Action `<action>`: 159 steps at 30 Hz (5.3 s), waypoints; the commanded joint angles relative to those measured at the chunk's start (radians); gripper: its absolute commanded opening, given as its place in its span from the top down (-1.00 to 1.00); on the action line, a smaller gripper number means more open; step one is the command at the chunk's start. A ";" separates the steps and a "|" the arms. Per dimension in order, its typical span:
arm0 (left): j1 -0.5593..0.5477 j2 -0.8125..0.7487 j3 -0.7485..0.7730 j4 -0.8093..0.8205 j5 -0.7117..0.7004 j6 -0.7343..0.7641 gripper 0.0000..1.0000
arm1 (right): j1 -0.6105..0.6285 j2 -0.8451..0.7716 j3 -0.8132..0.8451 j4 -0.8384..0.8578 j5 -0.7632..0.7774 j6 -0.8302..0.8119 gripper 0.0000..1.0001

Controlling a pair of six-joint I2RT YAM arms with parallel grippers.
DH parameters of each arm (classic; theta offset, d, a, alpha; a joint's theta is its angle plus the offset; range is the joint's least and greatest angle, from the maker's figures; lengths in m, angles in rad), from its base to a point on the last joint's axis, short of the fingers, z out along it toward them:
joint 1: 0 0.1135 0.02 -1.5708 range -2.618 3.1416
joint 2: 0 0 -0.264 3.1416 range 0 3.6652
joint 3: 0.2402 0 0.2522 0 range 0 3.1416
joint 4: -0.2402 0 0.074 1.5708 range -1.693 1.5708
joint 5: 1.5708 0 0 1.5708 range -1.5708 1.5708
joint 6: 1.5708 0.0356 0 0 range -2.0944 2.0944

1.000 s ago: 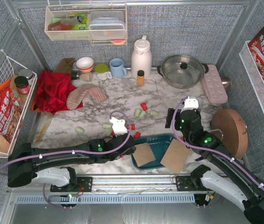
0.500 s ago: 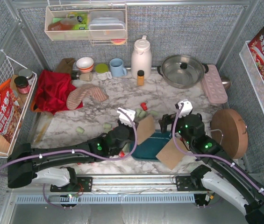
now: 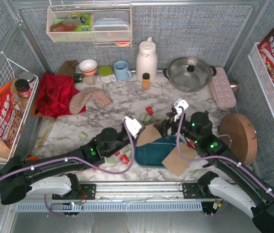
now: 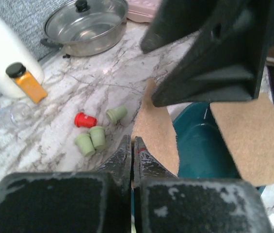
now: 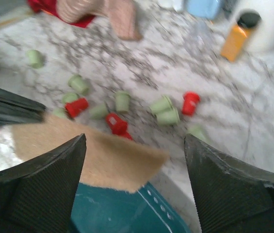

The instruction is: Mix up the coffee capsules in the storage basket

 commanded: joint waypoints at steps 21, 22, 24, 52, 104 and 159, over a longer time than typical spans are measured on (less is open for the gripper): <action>0.069 -0.023 0.099 -0.257 0.318 0.249 1.00 | -0.029 0.151 0.112 -0.037 -0.540 -0.220 -0.29; 0.069 -0.041 0.094 -0.255 0.317 0.248 1.00 | -0.029 0.159 0.114 -0.037 -0.548 -0.217 -0.29; 0.069 -0.076 0.073 -0.231 0.277 0.239 1.00 | -0.028 0.174 0.118 -0.033 -0.566 -0.211 -0.29; 0.069 -0.126 -0.039 0.117 -0.259 0.058 -0.98 | -0.004 0.265 0.168 -0.035 0.732 0.029 1.00; 0.069 0.528 0.383 -0.347 0.698 -0.284 -0.57 | -0.128 -0.358 -0.060 -0.996 0.371 0.856 -0.57; 0.068 0.443 0.376 -0.443 -0.076 -0.312 -0.57 | -0.352 0.062 -0.004 0.083 0.838 0.497 1.00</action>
